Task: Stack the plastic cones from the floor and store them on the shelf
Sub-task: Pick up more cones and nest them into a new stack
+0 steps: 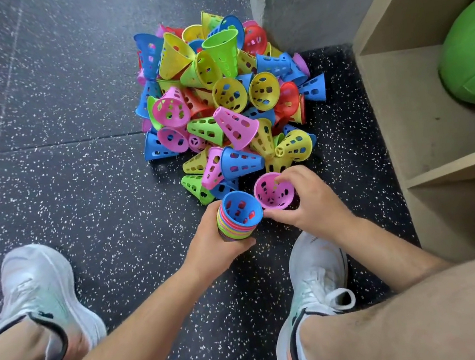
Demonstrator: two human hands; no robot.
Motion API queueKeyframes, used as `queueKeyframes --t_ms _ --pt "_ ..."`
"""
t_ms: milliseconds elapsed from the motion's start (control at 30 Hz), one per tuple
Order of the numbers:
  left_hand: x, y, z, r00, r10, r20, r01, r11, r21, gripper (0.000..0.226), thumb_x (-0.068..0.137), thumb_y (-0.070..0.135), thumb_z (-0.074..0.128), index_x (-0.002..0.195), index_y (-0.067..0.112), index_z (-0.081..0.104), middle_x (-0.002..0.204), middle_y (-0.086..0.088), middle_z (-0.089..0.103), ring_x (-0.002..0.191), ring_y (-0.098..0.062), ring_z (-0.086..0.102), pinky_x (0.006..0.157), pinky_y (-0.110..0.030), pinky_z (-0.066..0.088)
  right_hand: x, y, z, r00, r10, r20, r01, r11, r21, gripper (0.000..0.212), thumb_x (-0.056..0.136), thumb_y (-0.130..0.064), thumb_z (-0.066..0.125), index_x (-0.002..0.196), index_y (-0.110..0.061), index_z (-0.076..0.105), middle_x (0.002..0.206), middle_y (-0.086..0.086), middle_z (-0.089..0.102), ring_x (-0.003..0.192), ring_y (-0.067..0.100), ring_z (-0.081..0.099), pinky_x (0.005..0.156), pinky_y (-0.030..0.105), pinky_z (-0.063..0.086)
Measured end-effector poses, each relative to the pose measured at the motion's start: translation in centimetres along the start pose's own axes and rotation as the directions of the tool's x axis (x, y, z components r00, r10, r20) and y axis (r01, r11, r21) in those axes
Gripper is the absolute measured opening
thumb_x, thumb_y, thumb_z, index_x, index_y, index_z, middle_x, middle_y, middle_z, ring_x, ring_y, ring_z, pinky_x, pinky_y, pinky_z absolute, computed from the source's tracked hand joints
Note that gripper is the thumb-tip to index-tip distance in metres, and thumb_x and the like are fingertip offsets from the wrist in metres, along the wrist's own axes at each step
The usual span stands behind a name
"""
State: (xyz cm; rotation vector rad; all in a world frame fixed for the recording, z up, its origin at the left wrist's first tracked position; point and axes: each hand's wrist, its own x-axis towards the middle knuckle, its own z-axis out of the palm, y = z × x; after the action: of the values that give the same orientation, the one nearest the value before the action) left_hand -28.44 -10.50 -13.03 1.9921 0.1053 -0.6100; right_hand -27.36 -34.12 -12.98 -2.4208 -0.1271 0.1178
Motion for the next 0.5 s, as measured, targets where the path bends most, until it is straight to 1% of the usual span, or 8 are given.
queueKeyframes --t_ms 67,133,200,233,300,367,433,500 --pt "0.1 -0.1 -0.1 1.000 0.004 0.006 -0.004 1.000 -0.011 0.075 0.069 0.021 0.092 0.124 0.046 0.048 0.116 0.020 0.066 0.104 0.006 0.064 0.095 -0.030 0.052 0.0 -0.6 -0.8 0.994 0.018 -0.110 -0.014 0.999 0.040 0.060 0.073 -0.054 0.083 0.111 -0.013 0.061 0.110 -0.005 0.055 0.103 0.010 0.054 0.089 0.023 0.046" --pt "0.0 -0.1 -0.2 1.000 0.012 0.001 -0.012 1.000 -0.024 0.077 0.067 0.024 0.092 0.127 0.043 0.048 0.116 0.019 0.066 0.105 0.003 0.064 0.097 -0.034 0.053 0.0 -1.7 -1.9 0.976 0.077 -0.205 -0.055 0.992 0.110 0.055 0.074 -0.052 0.082 0.110 -0.018 0.058 0.107 -0.008 0.056 0.098 0.007 0.055 0.085 0.024 0.049" --pt "0.0 0.1 -0.4 1.000 0.029 -0.011 -0.029 0.999 -0.032 0.076 0.065 0.029 0.092 0.125 0.047 0.048 0.115 0.021 0.066 0.106 0.001 0.065 0.098 -0.038 0.053 0.2 -3.1 -2.9 0.961 0.130 -0.246 -0.074 0.972 0.224 0.058 0.075 -0.055 0.077 0.118 -0.022 0.054 0.108 -0.010 0.060 0.096 0.007 0.059 0.083 0.026 0.051" --pt "0.0 0.2 -0.5 0.999 0.038 -0.016 -0.038 0.999 -0.035 0.074 0.065 0.029 0.092 0.122 0.050 0.048 0.113 0.024 0.066 0.106 0.002 0.064 0.098 -0.038 0.053 0.4 -3.8 -3.4 0.964 0.132 -0.229 -0.068 0.961 0.267 0.062 0.075 -0.058 0.073 0.123 -0.024 0.053 0.110 -0.009 0.062 0.098 0.006 0.061 0.084 0.025 0.051" --pt "-0.1 0.8 -0.9 0.997 0.069 -0.025 -0.070 0.996 -0.052 0.071 0.068 0.024 0.092 0.117 0.052 0.049 0.111 0.028 0.066 0.104 0.003 0.064 0.098 -0.038 0.053 1.0 -5.5 -4.5 0.989 0.079 -0.123 -0.046 0.967 0.252 0.070 0.075 -0.064 0.068 0.133 -0.028 0.051 0.115 -0.011 0.062 0.105 0.005 0.059 0.089 0.024 0.050" --pt "-0.1 1.7 -1.3 0.994 0.109 -0.021 -0.111 0.991 -0.076 0.073 0.068 0.020 0.092 0.119 0.051 0.050 0.112 0.028 0.067 0.104 0.002 0.065 0.098 -0.039 0.054 1.5 -7.4 -5.4 0.997 0.017 0.069 -0.025 0.993 0.114 0.075 0.076 -0.068 0.067 0.140 -0.034 0.048 0.123 -0.013 0.060 0.112 0.002 0.054 0.097 0.026 0.046" --pt "-0.1 2.8 -1.8 0.985 0.170 -0.010 -0.170 0.981 -0.088 0.077 0.066 0.021 0.092 0.126 0.046 0.051 0.116 0.021 0.069 0.107 -0.002 0.067 0.100 -0.042 0.054 1.7 -9.0 -6.2 0.973 -0.023 0.230 0.036 0.998 -0.054 0.080 0.078 -0.066 0.069 0.147 -0.035 0.043 0.132 -0.013 0.056 0.119 0.001 0.049 0.105 0.025 0.041" --pt "-0.3 4.0 -2.4 0.975 0.224 -0.001 -0.223 0.971 -0.091 0.078 0.066 0.022 0.092 0.128 0.044 0.051 0.118 0.017 0.068 0.108 -0.003 0.067 0.099 -0.041 0.054 1.8 -10.3 -7.0 0.950 -0.043 0.309 0.086 0.988 -0.128 0.084 0.078 -0.067 0.069 0.150 -0.035 0.039 0.141 -0.014 0.053 0.125 0.000 0.047 0.109 0.025 0.038"
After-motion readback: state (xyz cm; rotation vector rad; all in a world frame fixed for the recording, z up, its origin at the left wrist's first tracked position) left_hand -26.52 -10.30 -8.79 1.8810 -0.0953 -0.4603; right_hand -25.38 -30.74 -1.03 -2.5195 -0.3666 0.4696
